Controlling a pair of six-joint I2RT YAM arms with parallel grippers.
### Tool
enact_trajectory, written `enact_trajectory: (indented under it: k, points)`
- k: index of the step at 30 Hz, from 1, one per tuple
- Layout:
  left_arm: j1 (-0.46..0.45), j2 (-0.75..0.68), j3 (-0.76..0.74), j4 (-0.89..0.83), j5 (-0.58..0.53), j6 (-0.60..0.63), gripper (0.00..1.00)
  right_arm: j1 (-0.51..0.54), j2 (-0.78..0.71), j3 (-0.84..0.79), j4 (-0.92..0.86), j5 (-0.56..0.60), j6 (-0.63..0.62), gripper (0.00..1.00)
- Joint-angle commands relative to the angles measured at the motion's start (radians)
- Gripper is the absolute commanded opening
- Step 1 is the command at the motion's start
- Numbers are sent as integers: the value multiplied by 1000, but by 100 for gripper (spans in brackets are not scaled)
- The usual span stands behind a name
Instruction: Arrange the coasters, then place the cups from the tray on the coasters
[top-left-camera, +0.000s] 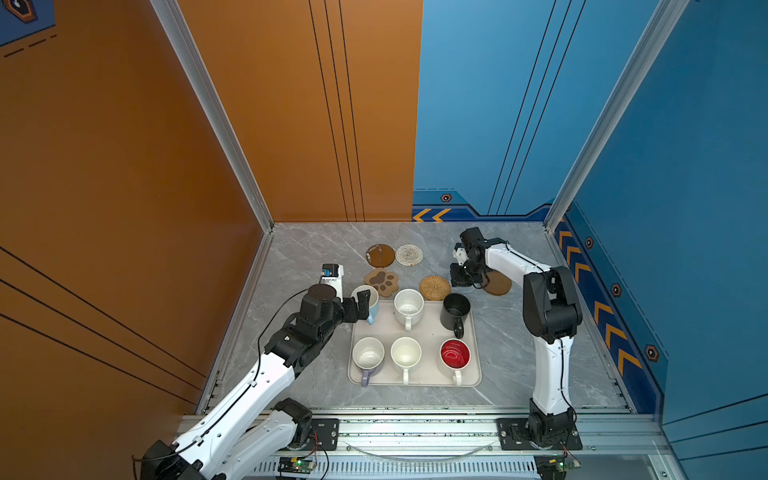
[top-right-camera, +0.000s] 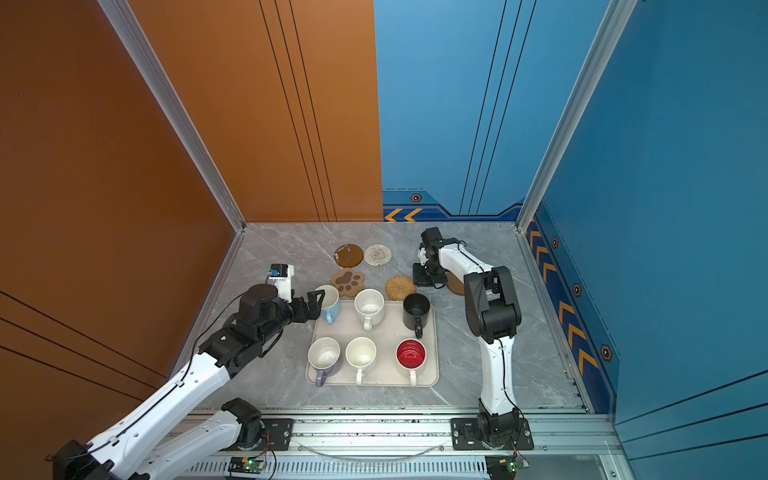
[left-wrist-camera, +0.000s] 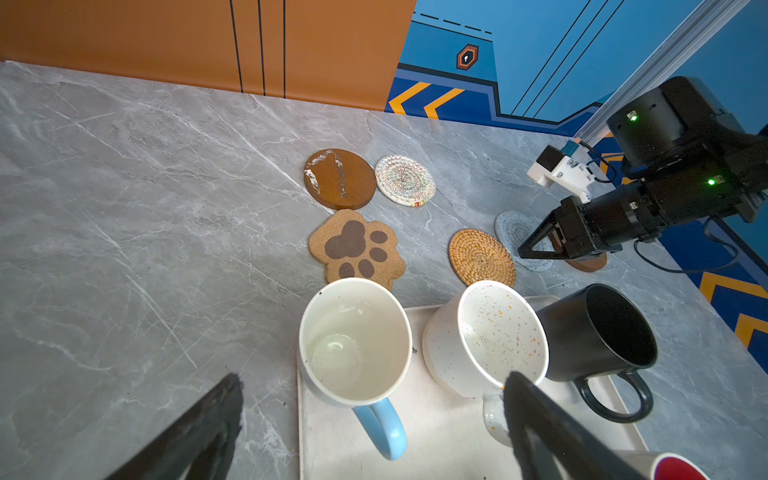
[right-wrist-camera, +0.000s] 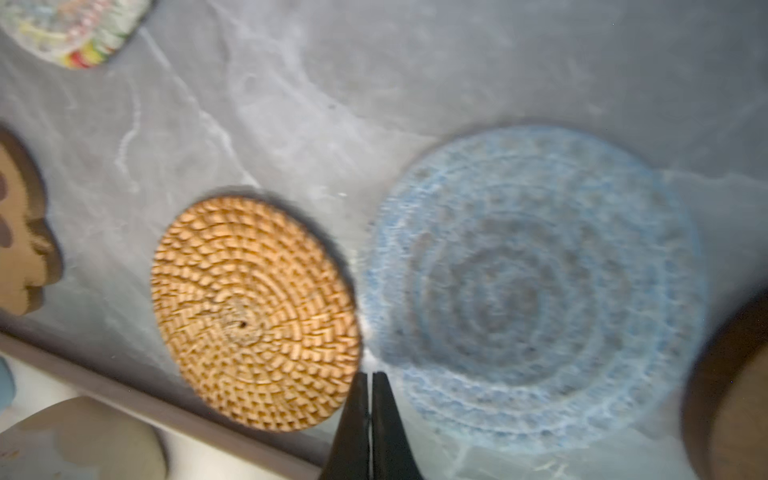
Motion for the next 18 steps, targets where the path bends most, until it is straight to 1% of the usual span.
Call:
enact_trajectory:
  k: [1, 9, 18]
  points:
    - [-9, -8, 22, 16, -23, 13, 98, 27, -8, 53, -36, -16, -5, 0]
    - [-9, -30, 10, 6, -36, 18, 99, 74, 63, 89, -72, -42, -19, 0]
    - [-10, -43, 4, -2, -43, 18, 99, 82, 141, 138, -90, -43, -19, 0]
